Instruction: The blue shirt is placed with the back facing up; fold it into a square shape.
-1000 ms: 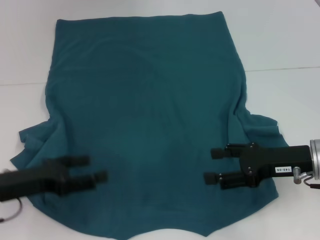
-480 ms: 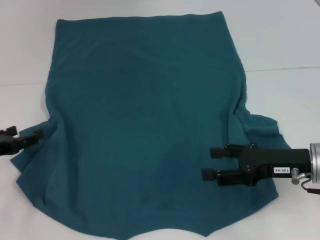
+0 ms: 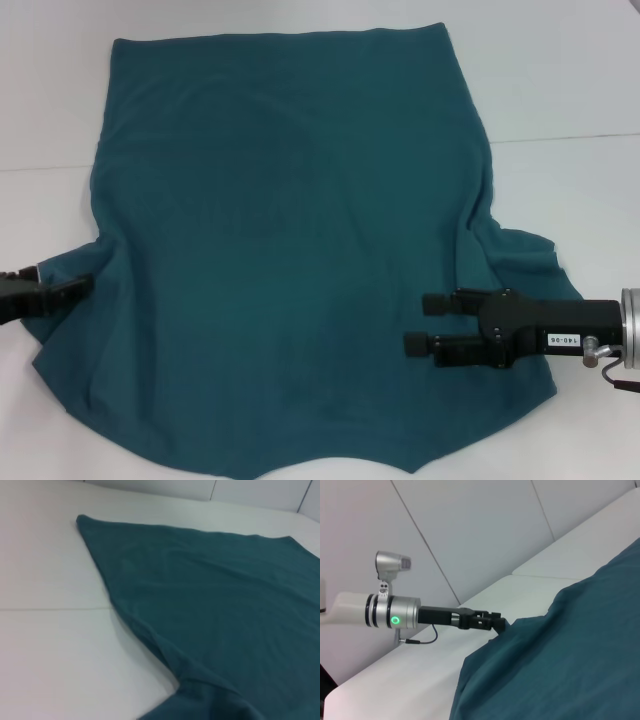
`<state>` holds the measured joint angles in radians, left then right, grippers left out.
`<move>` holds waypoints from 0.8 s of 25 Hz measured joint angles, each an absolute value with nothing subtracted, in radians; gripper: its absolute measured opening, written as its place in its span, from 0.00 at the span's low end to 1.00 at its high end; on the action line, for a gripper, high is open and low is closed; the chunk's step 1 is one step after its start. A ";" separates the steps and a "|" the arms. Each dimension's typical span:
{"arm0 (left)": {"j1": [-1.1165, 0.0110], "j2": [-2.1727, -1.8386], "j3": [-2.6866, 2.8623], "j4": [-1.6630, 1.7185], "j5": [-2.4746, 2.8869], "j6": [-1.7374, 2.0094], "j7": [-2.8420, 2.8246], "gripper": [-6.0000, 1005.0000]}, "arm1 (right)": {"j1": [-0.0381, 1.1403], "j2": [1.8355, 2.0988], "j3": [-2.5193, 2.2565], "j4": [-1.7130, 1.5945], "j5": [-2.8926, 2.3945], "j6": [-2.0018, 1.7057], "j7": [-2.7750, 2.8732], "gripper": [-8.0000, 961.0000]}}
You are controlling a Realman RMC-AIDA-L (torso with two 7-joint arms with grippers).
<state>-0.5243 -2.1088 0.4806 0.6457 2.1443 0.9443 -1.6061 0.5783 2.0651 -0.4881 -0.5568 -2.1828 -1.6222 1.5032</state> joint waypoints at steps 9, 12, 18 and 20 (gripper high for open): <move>-0.522 -2.111 0.489 0.644 2.146 0.944 -1.606 0.89 | 0.578 2.065 -0.482 -0.563 -2.183 -1.622 1.509 0.95; -0.522 -2.112 0.489 0.647 2.146 0.943 -1.609 0.88 | 0.578 2.065 -0.480 -0.563 -2.183 -1.623 1.509 0.95; -0.522 -2.112 0.490 0.654 2.152 0.917 -1.620 0.87 | 0.578 2.065 -0.477 -0.561 -2.182 -1.623 1.509 0.95; -0.521 -2.112 0.490 0.654 2.152 0.911 -1.626 0.81 | 0.578 2.065 -0.476 -0.560 -2.182 -1.623 1.510 0.95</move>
<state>-0.5214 -2.1123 0.4903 0.6544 2.1519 0.9114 -1.6257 0.5783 2.0646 -0.4756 -0.5597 -2.1823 -1.6228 1.5095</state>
